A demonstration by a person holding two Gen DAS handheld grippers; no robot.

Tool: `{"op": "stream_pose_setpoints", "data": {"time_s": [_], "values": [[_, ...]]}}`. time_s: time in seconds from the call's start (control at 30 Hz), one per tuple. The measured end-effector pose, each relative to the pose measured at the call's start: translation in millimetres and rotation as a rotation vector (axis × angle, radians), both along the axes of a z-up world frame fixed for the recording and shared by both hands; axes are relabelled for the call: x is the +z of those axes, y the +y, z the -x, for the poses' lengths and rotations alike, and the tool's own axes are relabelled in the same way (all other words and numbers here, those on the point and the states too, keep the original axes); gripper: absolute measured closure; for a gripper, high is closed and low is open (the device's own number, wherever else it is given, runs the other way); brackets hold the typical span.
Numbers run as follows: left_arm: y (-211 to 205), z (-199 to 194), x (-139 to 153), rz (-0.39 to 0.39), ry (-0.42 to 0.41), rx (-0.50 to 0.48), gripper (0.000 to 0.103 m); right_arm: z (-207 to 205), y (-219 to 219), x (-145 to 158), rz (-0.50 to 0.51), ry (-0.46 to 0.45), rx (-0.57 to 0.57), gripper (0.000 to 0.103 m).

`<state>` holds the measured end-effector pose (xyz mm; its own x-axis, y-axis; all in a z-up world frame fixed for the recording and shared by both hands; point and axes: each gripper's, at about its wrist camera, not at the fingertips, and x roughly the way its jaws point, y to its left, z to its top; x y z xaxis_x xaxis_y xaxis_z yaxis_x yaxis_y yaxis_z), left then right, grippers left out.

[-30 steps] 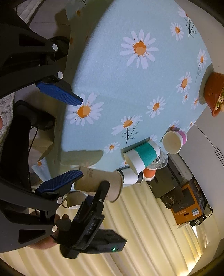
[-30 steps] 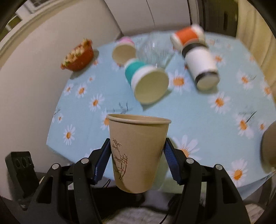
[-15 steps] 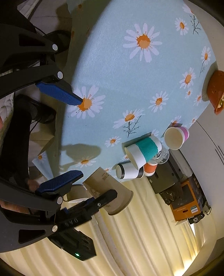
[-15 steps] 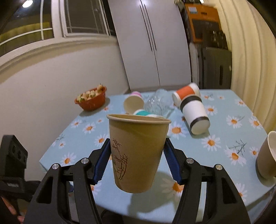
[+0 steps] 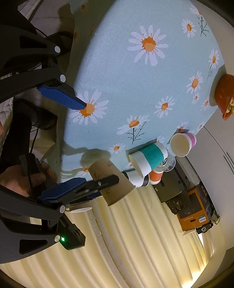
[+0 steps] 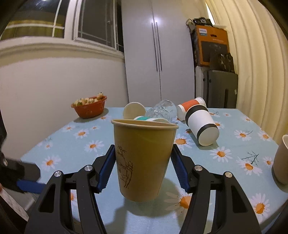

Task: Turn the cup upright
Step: 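Rotate the tan cup upright with the right gripper and lower it onto the table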

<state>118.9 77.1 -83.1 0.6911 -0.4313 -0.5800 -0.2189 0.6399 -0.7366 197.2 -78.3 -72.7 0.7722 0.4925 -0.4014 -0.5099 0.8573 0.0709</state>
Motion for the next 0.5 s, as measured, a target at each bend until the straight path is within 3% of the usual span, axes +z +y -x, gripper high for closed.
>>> {"op": "stream_pose_setpoints", "data": {"time_s": [0.3, 0.5], "values": [[2.4, 0.8, -2.2, -0.009, 0.007, 0.017, 0.027, 8.1, 14.4, -15.8, 0.085, -0.065, 0.010, 0.041], [3.2, -1.0, -2.5, -0.019, 0.009, 0.026, 0.027, 13.1, 13.1, -16.7, 0.087, -0.061, 0.013, 0.041]]}}
